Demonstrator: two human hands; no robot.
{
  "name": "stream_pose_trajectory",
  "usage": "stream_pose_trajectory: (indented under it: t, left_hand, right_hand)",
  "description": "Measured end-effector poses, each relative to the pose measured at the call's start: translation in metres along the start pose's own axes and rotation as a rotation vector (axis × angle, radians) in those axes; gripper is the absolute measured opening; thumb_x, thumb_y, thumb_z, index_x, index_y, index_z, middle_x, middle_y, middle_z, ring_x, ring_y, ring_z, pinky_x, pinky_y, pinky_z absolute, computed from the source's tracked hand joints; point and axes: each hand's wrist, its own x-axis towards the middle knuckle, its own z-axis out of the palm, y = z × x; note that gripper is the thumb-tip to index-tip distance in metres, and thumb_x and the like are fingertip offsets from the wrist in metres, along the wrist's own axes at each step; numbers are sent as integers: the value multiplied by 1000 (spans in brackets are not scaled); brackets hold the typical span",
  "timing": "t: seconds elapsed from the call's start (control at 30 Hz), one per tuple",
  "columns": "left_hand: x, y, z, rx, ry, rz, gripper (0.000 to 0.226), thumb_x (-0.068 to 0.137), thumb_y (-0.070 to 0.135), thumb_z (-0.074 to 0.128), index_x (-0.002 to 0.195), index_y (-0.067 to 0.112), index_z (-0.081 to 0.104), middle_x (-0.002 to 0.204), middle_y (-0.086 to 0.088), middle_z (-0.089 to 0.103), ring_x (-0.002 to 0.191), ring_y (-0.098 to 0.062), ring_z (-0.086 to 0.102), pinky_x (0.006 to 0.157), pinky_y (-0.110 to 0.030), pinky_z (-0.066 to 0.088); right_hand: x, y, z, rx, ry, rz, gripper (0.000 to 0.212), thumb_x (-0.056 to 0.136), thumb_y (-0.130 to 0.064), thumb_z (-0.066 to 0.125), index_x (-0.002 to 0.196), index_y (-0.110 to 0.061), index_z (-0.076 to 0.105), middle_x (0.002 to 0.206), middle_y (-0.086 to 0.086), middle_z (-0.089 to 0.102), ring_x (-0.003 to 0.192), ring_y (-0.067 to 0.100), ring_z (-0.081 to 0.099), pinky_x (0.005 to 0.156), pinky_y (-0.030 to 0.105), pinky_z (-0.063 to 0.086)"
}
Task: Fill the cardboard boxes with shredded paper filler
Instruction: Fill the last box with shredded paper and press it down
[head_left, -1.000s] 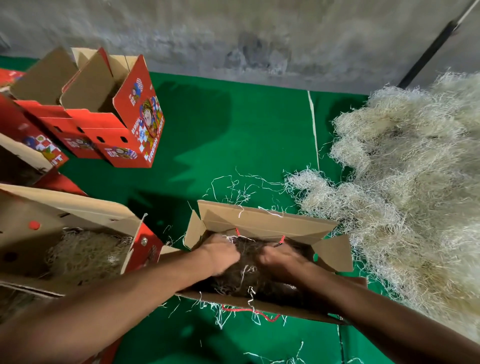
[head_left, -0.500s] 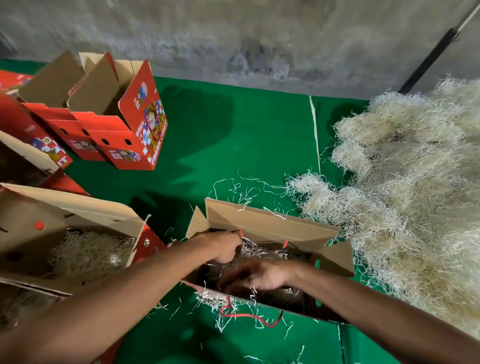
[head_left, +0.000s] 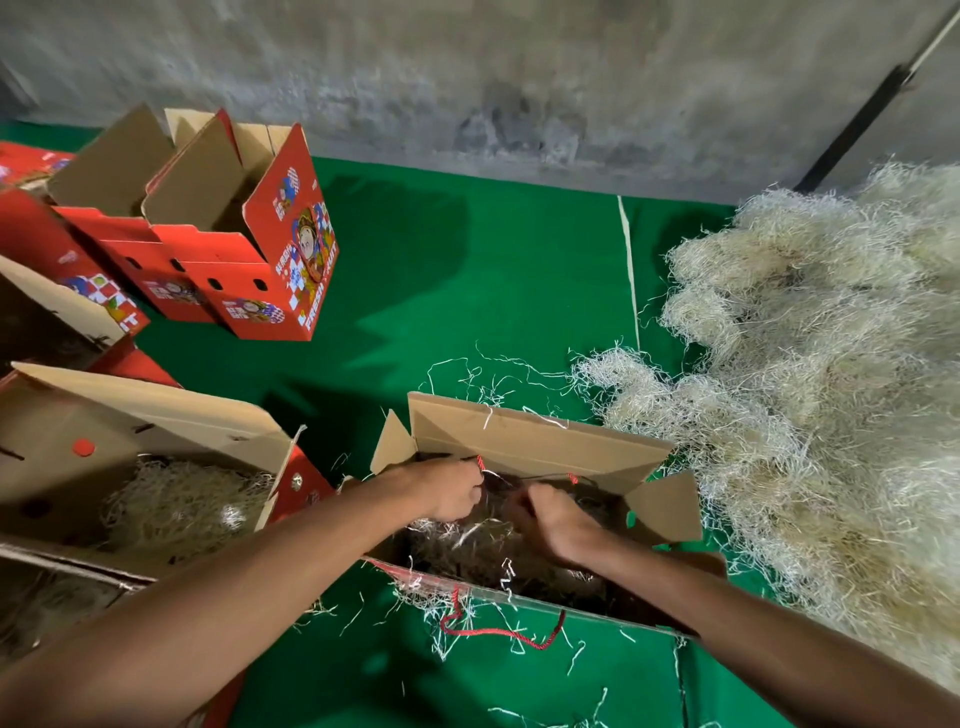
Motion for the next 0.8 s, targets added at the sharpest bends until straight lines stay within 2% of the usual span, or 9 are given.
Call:
stream_pose_trajectory:
  t: [0.07,0.17,0.27,0.37,0.47,0.57,0.67,0.73,0.8]
  left_hand:
    - [-3,-2,6,79,0,143,16,100,26,54,110,14,59,96,-3,62,82,-19,60,66,-25,46]
    - [-1,0,24,332,-37,279,51,90,9,65,137,13,49,129,-5,53,121,-21,48,108,-39,40]
    - [6,-1,36,376,-54,182,55,87,-5,60,140,7,48,148,-9,46,138,-26,41,119,-43,31]
    - [7,-4,41,385,-150,67,52,85,-8,58,135,5,53,152,-11,43,139,-27,43,118,-41,33]
    - [8,1,39,489,-258,42,48,86,-9,58,133,-2,53,166,-9,9,153,-32,9,124,-46,15]
    - [8,4,36,504,-339,38,42,90,-10,51,129,3,57,165,-1,-12,152,-34,-10,122,-47,21]
    - [5,11,31,447,-299,35,42,91,-6,53,132,2,56,162,-11,25,147,-33,30,113,-44,40]
    - [4,17,24,544,-118,158,25,92,4,59,117,4,66,126,-15,65,113,-32,63,89,-40,52]
    - [7,20,20,643,49,299,23,94,11,57,116,8,63,109,-11,70,99,-31,68,73,-36,49]
  right_hand:
    - [-1,13,-4,-551,56,-53,28,105,-16,40,128,-11,54,127,15,60,112,31,60,91,40,47]
    - [-5,19,-10,-898,-90,-34,34,103,-20,46,135,-12,55,131,16,61,113,34,62,84,40,50]
    - [-5,22,-3,-1007,-139,-56,39,98,-18,55,136,-7,55,136,18,60,121,37,61,93,47,54]
    - [-6,26,13,-1098,-164,11,71,95,-39,60,150,-2,33,150,24,41,133,41,46,105,52,43]
    - [-5,32,10,-1014,-214,68,94,90,-54,63,157,-8,17,159,21,25,143,40,33,116,52,30]
    - [-5,29,-1,-849,-227,-44,85,89,-62,56,156,-18,27,159,15,31,145,34,33,120,47,25]
    - [0,24,-12,-837,-173,-96,63,88,-60,55,138,-22,53,138,12,59,125,32,57,102,40,45]
    - [8,19,-20,-909,-112,-68,38,96,-37,53,125,-16,63,123,15,67,110,34,66,89,39,52]
    - [12,19,-21,-912,-125,-124,28,99,-16,49,121,-10,64,117,18,67,105,36,66,85,40,53]
